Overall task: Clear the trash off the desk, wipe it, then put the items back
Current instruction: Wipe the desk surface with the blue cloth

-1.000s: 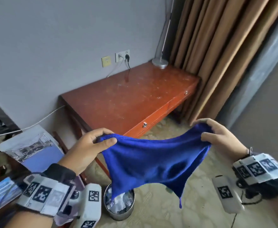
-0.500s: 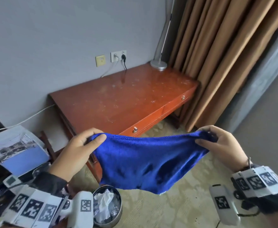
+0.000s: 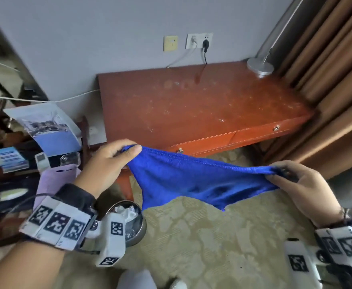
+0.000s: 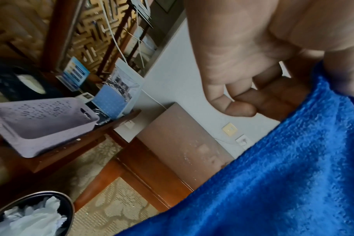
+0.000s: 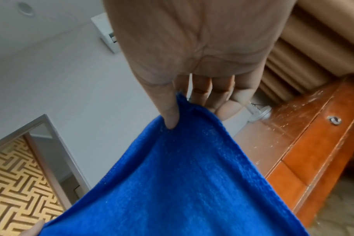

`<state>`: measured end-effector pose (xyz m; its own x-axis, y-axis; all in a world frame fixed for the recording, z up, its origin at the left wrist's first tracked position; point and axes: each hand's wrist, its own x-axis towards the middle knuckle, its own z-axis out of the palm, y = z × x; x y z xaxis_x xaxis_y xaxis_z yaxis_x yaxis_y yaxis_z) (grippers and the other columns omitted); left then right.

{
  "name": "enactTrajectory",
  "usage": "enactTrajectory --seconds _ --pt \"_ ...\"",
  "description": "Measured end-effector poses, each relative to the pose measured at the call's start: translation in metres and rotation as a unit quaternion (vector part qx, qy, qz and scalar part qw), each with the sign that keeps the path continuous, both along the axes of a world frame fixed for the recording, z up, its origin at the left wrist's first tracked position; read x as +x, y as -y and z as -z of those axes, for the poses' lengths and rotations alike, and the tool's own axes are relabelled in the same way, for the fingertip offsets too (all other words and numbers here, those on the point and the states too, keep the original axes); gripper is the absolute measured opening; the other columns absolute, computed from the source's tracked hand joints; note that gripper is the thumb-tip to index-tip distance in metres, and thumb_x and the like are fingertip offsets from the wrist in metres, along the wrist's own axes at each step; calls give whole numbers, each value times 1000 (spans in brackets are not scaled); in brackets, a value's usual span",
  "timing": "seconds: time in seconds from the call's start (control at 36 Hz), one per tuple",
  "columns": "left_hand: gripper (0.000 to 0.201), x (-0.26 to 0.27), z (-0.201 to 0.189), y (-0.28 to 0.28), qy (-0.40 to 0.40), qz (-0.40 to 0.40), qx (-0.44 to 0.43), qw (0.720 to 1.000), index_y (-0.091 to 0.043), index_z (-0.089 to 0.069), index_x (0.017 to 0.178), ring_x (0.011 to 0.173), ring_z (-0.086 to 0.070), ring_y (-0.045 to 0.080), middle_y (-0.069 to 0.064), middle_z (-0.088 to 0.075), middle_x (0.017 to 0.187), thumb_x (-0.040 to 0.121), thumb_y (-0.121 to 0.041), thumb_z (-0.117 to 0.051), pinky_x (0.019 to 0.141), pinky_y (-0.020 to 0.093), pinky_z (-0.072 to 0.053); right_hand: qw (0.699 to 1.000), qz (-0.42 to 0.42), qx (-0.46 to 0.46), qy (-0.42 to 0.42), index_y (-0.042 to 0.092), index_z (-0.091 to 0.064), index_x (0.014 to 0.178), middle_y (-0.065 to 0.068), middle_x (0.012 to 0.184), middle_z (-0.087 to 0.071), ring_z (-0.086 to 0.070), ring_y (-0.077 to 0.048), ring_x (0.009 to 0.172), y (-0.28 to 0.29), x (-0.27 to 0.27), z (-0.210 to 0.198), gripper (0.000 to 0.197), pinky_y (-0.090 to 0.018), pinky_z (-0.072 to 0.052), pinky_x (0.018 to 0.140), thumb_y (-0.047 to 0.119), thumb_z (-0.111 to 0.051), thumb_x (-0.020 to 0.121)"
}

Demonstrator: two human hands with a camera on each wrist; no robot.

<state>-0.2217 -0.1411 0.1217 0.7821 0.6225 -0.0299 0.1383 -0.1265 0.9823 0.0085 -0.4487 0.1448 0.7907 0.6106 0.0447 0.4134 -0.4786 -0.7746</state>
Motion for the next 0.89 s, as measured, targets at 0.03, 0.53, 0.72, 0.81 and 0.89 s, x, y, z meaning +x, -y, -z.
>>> enactTrajectory --seconds 0.03,0.53,0.72,0.81,0.89 --pt "28 -2 0 1 -4 -9 -5 1000 -29 -70 79 80 -56 10 -3 -63 80 70 -55 -61 89 44 -48 1000 -13 1 -3 31 -67 86 7 78 -69 -60 -6 68 -5 5 3 23 -9 -43 65 10 -71 80" --pt "19 -14 7 -72 -26 -189 -21 981 -17 -65 89 80 -57 4 -5 -65 81 96 -25 -49 72 13 -41 972 -205 -51 -98 25 -69 76 -5 76 -70 -60 -5 67 -156 64 0 14 -14 -45 65 13 -76 76" --pt "24 3 -22 -116 -2 -274 -7 962 -13 -64 80 65 -57 -6 -13 -63 64 92 -29 -52 57 0 -38 958 -273 -19 -84 22 -71 76 -4 77 -71 -65 -11 70 -224 92 -29 20 -16 -49 67 3 -68 80" --pt "25 4 -40 -130 17 -298 -9 954 -24 -69 73 66 -61 -10 -14 -70 71 88 -36 -54 66 7 -46 951 -300 -22 -76 23 -72 74 -2 79 -72 -66 -7 72 -249 101 -42 26 -12 -49 68 0 -63 83" --pt "31 8 -48 -151 10 -318 12 948 -26 -72 82 77 -65 2 -7 -73 82 77 -50 -53 75 24 -46 941 -332 -19 -61 26 -72 74 4 78 -72 -64 -2 73 -278 114 -53 24 -9 -45 67 6 -61 84"
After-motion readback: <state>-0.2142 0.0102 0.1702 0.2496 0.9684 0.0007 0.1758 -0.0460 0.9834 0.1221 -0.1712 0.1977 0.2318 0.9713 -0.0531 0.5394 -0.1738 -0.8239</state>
